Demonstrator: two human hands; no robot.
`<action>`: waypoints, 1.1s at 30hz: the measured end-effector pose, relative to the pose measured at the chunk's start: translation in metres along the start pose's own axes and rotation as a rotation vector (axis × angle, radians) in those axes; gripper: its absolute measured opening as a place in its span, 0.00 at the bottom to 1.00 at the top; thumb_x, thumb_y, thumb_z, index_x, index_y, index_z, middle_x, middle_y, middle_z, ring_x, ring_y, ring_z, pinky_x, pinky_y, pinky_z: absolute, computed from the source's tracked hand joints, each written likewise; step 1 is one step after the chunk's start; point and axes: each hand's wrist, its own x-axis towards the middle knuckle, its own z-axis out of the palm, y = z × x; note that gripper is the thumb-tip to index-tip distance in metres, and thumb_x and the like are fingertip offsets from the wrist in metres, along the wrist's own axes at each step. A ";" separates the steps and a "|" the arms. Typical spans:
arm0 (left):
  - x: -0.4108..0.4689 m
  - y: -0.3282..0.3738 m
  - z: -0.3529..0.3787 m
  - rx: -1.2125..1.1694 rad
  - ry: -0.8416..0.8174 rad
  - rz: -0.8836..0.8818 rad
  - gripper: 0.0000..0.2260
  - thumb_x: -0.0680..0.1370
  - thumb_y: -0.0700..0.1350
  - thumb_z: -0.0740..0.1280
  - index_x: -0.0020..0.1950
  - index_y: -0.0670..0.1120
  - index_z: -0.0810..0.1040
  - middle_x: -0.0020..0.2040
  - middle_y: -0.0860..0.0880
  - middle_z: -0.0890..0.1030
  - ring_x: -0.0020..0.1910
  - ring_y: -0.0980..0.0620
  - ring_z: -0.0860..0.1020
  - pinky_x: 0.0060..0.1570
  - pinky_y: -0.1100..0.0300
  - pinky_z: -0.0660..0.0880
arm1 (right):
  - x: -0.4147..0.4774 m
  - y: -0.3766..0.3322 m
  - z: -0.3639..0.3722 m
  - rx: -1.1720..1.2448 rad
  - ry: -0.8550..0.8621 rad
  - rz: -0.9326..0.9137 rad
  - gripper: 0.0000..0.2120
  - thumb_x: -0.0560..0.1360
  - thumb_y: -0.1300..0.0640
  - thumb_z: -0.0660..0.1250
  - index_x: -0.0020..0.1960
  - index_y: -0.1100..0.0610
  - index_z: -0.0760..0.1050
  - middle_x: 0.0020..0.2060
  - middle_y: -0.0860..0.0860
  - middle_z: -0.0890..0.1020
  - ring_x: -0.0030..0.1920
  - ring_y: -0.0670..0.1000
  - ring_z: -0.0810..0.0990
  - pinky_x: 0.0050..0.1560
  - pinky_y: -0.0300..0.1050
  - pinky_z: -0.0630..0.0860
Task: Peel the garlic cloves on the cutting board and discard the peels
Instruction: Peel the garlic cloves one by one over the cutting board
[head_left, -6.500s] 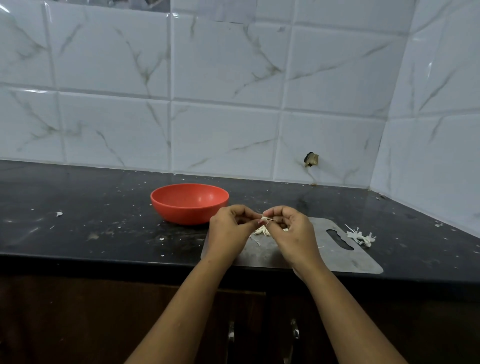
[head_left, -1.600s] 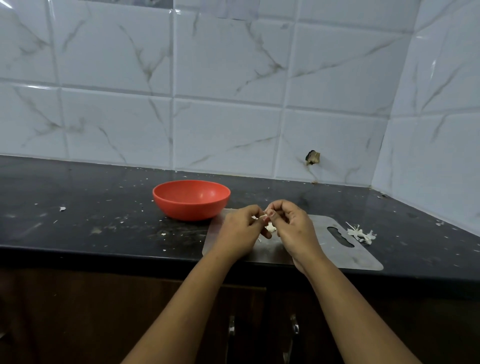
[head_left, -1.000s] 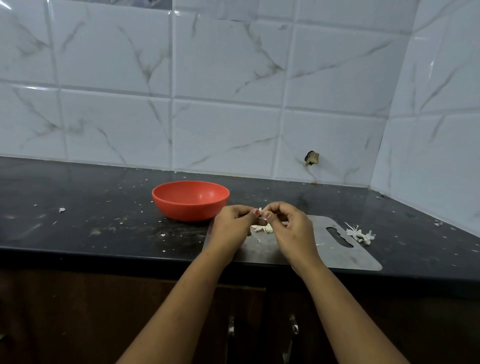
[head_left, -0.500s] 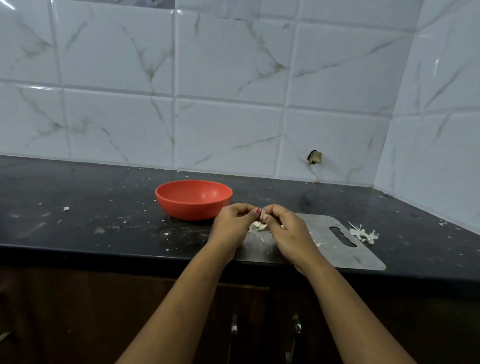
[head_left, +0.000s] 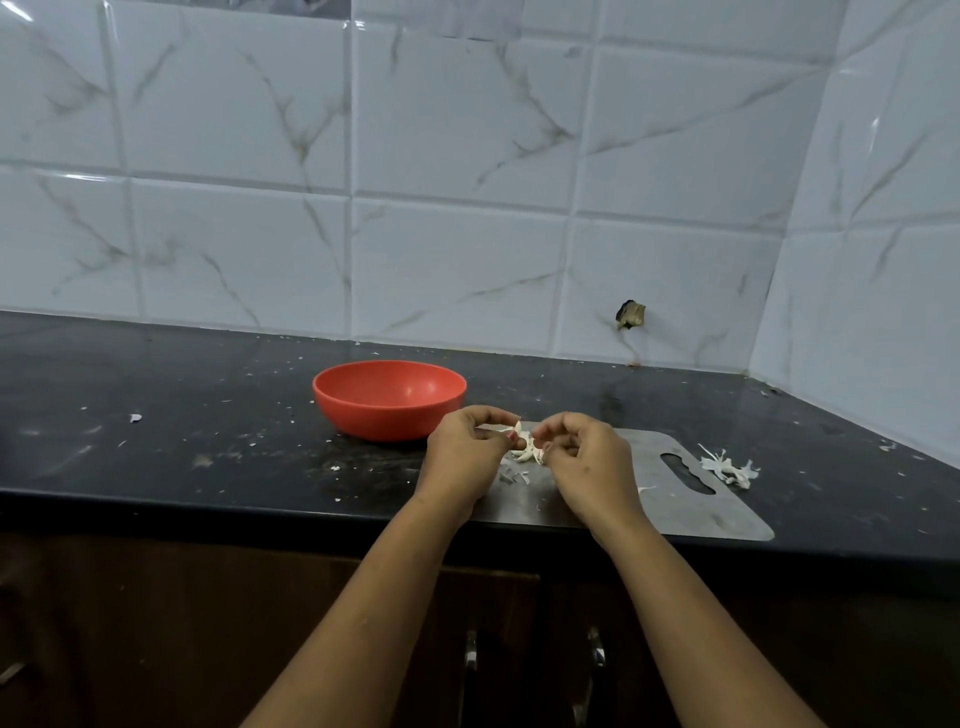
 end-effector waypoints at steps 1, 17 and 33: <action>0.000 -0.001 0.000 0.030 -0.002 -0.002 0.06 0.76 0.40 0.69 0.49 0.50 0.81 0.39 0.51 0.85 0.23 0.64 0.72 0.28 0.64 0.65 | 0.000 0.000 0.000 0.027 -0.015 0.001 0.14 0.73 0.70 0.64 0.45 0.53 0.81 0.39 0.46 0.84 0.42 0.41 0.81 0.44 0.33 0.77; -0.004 0.004 0.004 0.109 -0.174 0.077 0.14 0.77 0.33 0.60 0.56 0.44 0.81 0.48 0.46 0.85 0.39 0.53 0.78 0.36 0.67 0.73 | 0.001 -0.001 -0.002 0.265 -0.067 0.046 0.05 0.70 0.63 0.75 0.44 0.59 0.81 0.38 0.54 0.84 0.41 0.49 0.84 0.44 0.37 0.80; -0.012 0.012 0.003 -0.017 -0.239 0.093 0.16 0.77 0.34 0.60 0.50 0.48 0.84 0.41 0.46 0.82 0.31 0.59 0.74 0.28 0.68 0.69 | -0.003 -0.003 -0.005 0.369 -0.002 0.039 0.06 0.72 0.65 0.73 0.46 0.56 0.81 0.37 0.51 0.84 0.37 0.43 0.82 0.36 0.34 0.76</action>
